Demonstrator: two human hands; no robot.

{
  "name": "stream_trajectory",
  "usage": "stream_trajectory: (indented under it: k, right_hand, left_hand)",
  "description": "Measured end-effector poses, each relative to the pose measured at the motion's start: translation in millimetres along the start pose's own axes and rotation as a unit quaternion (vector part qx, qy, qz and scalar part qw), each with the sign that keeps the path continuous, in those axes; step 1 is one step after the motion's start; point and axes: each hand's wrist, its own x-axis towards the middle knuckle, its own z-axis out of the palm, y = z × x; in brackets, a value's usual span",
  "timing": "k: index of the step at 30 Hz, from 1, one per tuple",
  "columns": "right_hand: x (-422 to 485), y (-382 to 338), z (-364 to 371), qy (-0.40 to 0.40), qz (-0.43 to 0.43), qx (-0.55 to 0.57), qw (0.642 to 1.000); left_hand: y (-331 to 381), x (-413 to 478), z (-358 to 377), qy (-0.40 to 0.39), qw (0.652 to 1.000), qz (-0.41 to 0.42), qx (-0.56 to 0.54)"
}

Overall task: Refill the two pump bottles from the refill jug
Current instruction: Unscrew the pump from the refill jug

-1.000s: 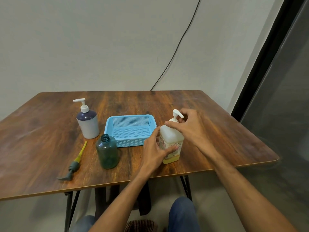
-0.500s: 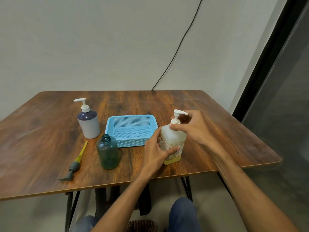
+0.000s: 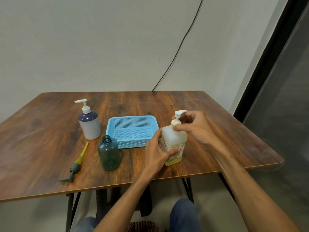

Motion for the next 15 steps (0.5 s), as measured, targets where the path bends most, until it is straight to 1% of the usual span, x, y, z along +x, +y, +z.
stream_trajectory:
  k: [2, 4, 7, 9, 12, 15]
  right_hand:
    - [-1, -1, -8, -0.035, 0.013, 0.055, 0.998]
    - [-3, 0, -7, -0.037, 0.018, 0.051, 0.998]
    - [-4, 0, 6, 0.037, 0.003, -0.022, 0.999]
    - [-3, 0, 12, 0.071, -0.008, -0.027, 0.997]
    - [-1, -4, 6, 0.047, -0.022, -0.021, 0.998]
    - [1, -10, -2, 0.015, -0.018, 0.007, 1.0]
  left_hand:
    - [0, 0, 1, 0.001, 1.0, -0.003, 0.002]
    - [1, 0, 1, 0.004, 1.0, -0.003, 0.003]
    - [2, -1, 1, 0.005, 1.0, 0.0, 0.001]
    - [2, -1, 1, 0.003, 1.0, -0.002, 0.002]
    - [4, -1, 1, 0.001, 1.0, -0.003, 0.007]
    - [3, -1, 1, 0.0, 1.0, 0.0, 0.015]
